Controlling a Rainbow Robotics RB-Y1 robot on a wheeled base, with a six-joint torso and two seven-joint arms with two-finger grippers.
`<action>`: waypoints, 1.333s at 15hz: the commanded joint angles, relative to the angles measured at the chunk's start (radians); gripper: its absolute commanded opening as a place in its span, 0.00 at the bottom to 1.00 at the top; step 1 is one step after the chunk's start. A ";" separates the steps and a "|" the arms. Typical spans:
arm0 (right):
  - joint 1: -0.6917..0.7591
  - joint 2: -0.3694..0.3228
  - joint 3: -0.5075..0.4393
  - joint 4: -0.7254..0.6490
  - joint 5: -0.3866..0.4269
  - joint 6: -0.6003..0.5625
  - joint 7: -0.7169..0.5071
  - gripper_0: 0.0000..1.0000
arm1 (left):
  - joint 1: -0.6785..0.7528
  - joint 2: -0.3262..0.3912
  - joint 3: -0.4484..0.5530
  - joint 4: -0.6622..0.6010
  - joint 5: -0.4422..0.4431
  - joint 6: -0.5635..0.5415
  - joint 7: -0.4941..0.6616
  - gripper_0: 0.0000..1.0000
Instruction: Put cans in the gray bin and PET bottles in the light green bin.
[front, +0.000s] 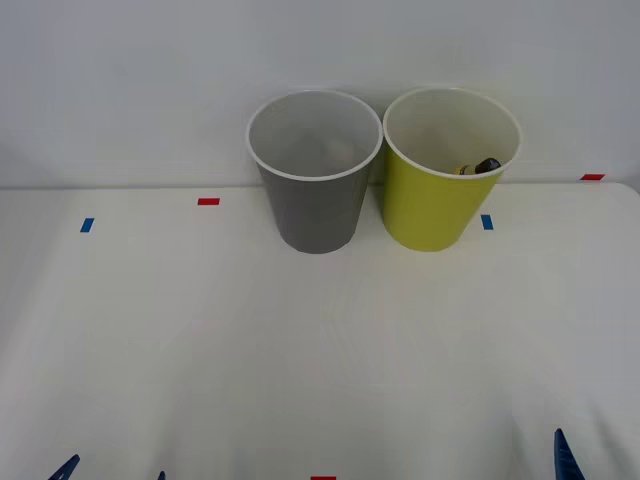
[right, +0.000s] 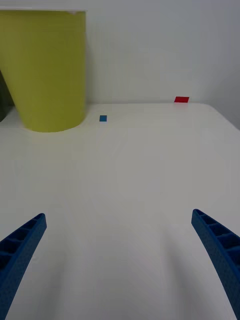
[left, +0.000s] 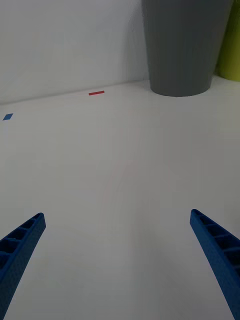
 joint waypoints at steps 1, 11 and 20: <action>0.022 -0.001 0.005 0.000 0.002 -0.005 0.000 1.00 | 0.000 0.000 0.000 0.000 0.000 0.000 0.000 1.00; 0.035 -0.001 0.008 0.001 0.004 -0.010 -0.003 1.00 | 0.000 0.000 0.000 0.000 0.000 0.000 0.000 1.00; 0.035 -0.001 0.008 0.001 0.004 -0.010 -0.003 1.00 | 0.000 0.000 0.000 0.000 0.000 0.000 0.000 1.00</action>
